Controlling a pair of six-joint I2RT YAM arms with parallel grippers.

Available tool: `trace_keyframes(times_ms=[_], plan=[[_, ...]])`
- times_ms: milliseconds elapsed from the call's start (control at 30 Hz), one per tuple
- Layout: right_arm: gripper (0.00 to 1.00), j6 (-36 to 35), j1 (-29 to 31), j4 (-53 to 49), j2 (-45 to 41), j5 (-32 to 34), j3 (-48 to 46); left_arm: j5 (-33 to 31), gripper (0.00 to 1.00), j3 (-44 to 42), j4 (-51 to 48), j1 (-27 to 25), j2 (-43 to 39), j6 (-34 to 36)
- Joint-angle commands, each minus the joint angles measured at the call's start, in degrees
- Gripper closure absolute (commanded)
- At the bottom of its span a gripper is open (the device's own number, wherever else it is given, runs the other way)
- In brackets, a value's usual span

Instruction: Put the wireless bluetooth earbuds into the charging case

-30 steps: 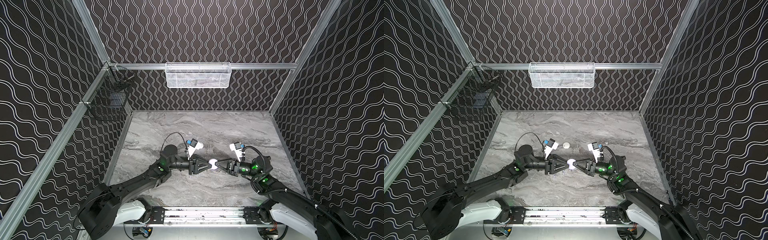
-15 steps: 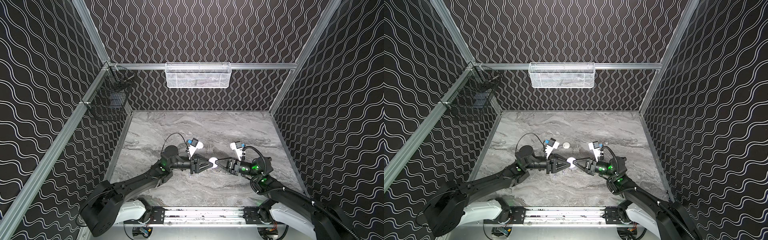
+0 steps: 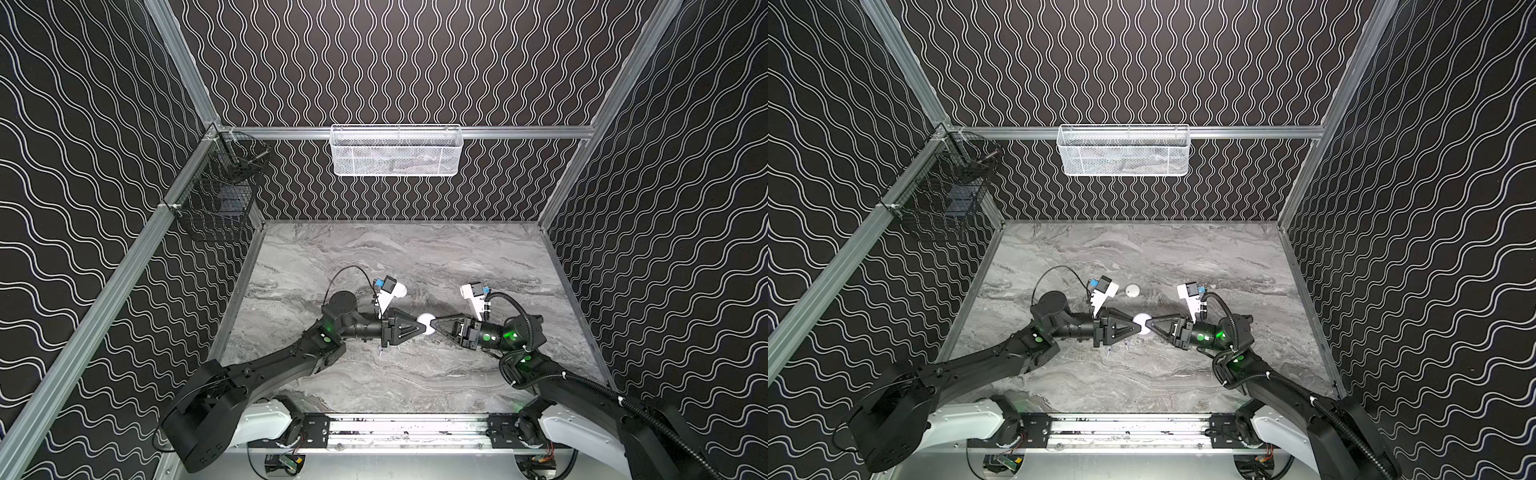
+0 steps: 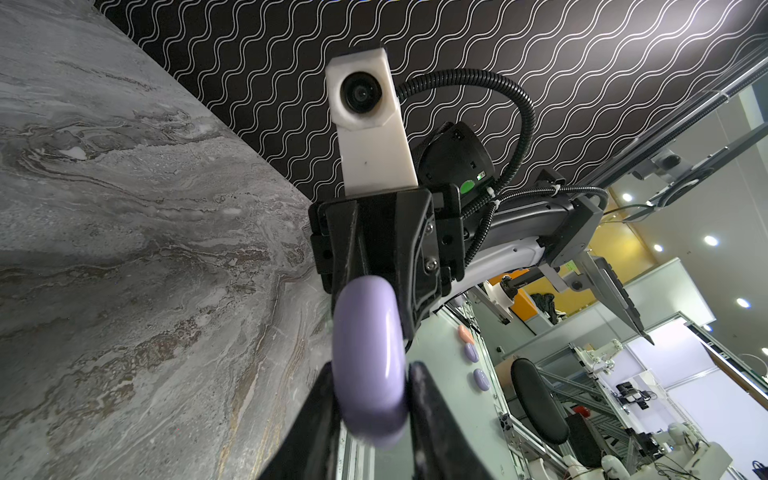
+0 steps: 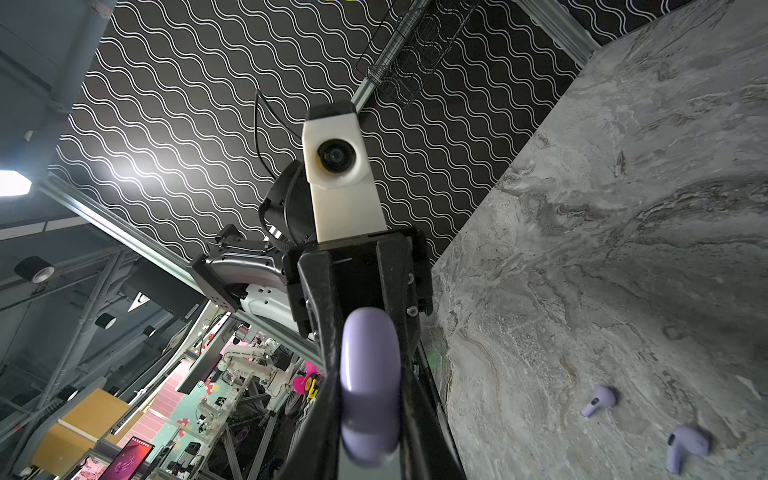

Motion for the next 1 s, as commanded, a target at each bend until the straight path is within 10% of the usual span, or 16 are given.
trace_keyframes(times_ms=[0,967], plan=[[0.84,0.5,0.1,1.3,0.1,1.3,0.3,1.5,0.71,0.1,4.5,-0.3,0.4,0.2],[0.81,-0.7,0.2,0.0,0.7,-0.1,1.0,1.2,0.89,-0.9,15.6,-0.3,4.4,-6.1]])
